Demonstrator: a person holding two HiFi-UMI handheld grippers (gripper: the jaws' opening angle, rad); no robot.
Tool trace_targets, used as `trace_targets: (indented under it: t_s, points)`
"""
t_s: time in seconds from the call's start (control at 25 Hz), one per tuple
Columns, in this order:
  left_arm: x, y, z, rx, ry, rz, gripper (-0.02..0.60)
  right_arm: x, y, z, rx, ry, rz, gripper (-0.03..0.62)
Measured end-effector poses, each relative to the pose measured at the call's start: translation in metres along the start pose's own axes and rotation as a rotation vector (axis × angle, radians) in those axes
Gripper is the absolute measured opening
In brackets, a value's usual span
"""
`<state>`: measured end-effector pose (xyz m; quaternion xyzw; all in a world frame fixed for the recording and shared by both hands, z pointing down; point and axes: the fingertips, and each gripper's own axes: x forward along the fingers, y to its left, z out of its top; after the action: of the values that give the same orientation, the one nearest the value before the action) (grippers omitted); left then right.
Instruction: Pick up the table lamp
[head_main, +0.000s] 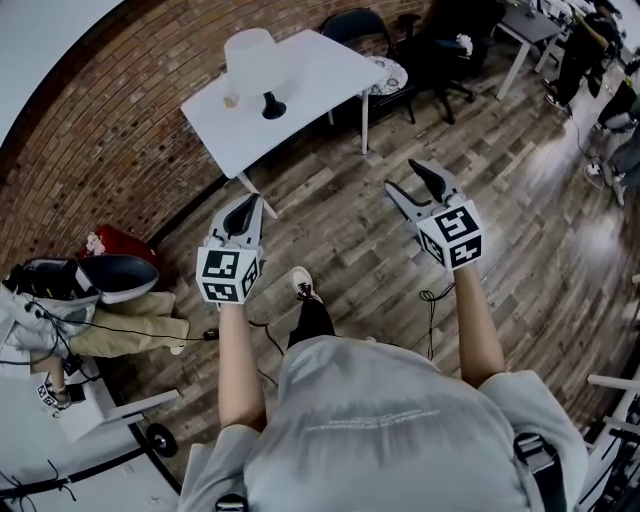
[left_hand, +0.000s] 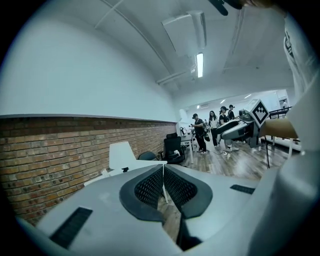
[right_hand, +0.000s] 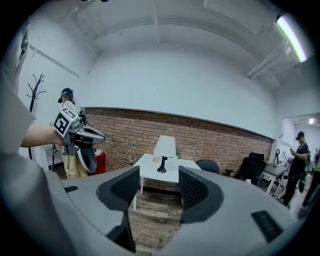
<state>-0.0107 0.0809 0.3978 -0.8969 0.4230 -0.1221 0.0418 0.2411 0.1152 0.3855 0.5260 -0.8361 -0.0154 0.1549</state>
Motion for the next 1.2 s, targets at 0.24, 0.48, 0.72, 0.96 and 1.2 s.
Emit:
trace_targets:
  t_s: [0.24,0.48,0.72,0.96,1.2]
  points:
    - [0.042,0.049,-0.011,-0.006,-0.011,-0.01,0.014,0.052,-0.019,0.005,0.0,0.014,-0.015,0.245]
    - [0.088,0.128,-0.018,-0.017,-0.01,-0.015,0.014,0.138,-0.025,0.032,-0.012,0.048,-0.019,0.248]
    - [0.132,0.207,-0.035,-0.053,0.02,-0.041,0.014,0.228,-0.025,0.053,-0.003,0.11,-0.01,0.248]
    - [0.168,0.251,-0.057,-0.073,0.05,-0.054,0.014,0.293,-0.029,0.049,0.015,0.148,0.012,0.248]
    - [0.199,0.288,-0.077,-0.109,0.075,-0.083,0.014,0.357,-0.033,0.041,0.048,0.171,0.008,0.247]
